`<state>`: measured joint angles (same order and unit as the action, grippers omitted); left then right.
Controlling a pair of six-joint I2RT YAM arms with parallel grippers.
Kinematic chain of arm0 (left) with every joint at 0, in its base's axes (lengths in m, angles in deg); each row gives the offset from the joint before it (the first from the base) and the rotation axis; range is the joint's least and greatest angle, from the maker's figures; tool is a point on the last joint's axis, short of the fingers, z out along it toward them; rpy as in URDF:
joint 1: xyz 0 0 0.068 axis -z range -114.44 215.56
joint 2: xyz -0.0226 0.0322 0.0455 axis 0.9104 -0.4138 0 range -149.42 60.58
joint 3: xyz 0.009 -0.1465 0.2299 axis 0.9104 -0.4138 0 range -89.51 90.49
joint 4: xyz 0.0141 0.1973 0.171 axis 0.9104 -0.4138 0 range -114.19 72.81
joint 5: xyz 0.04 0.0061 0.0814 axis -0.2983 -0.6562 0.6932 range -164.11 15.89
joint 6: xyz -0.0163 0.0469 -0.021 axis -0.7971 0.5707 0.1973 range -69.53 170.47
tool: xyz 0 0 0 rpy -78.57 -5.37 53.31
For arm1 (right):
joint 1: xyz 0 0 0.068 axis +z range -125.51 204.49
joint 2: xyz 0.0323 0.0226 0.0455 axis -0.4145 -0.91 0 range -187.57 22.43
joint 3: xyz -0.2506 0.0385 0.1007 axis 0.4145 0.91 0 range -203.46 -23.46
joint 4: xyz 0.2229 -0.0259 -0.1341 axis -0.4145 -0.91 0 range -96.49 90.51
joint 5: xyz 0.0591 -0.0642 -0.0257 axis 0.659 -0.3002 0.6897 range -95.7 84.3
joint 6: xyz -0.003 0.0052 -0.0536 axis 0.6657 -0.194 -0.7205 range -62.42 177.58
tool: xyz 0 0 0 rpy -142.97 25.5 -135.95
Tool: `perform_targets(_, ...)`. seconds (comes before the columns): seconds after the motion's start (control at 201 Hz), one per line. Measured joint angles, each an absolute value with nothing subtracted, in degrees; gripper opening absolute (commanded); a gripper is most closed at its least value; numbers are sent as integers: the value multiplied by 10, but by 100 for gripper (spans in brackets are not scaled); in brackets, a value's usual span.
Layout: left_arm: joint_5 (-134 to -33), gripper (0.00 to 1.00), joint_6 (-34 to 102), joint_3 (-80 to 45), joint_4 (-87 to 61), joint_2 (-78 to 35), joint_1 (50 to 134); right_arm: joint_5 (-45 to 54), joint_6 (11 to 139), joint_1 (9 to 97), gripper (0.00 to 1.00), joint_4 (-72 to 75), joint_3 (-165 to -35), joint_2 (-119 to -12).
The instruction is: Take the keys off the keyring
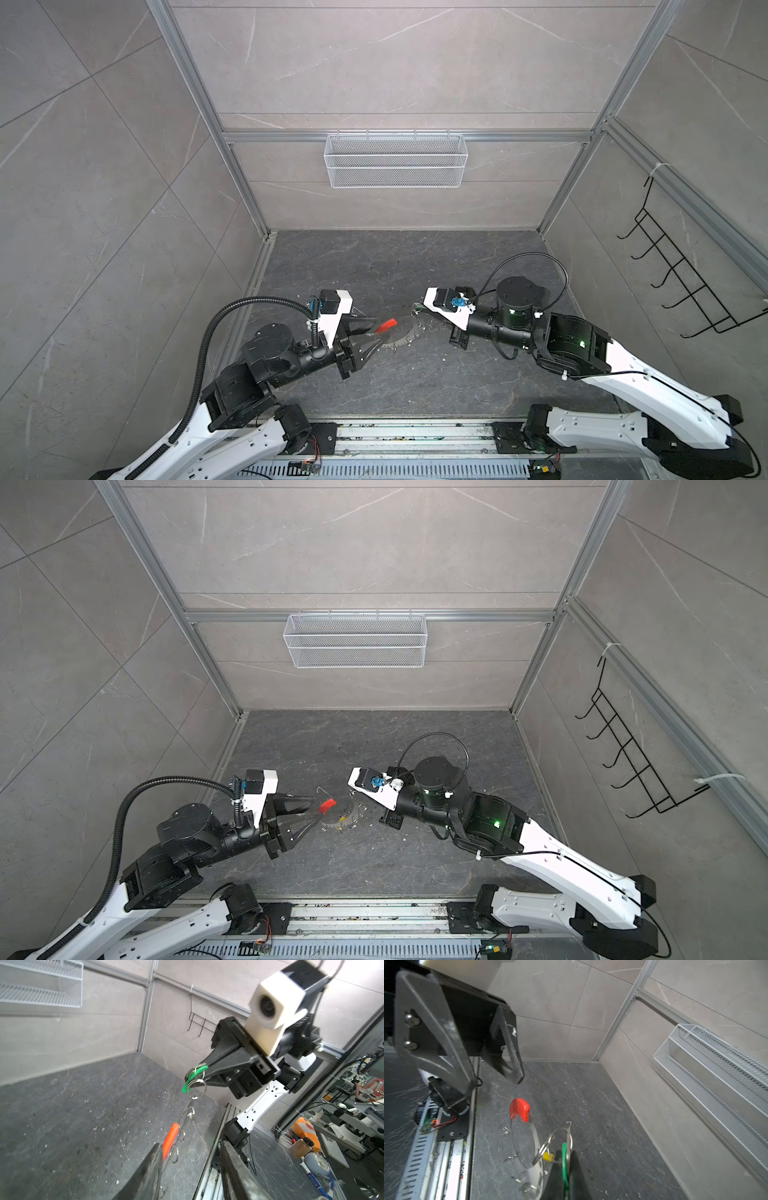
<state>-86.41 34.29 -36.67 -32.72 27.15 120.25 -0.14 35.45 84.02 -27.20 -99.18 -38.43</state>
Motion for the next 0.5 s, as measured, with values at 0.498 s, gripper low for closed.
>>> perform_targets(0.498, -882, 49, 424, -423, -215, 249, 1203, 202, 355, 787, 0, -283, -1003, -400)
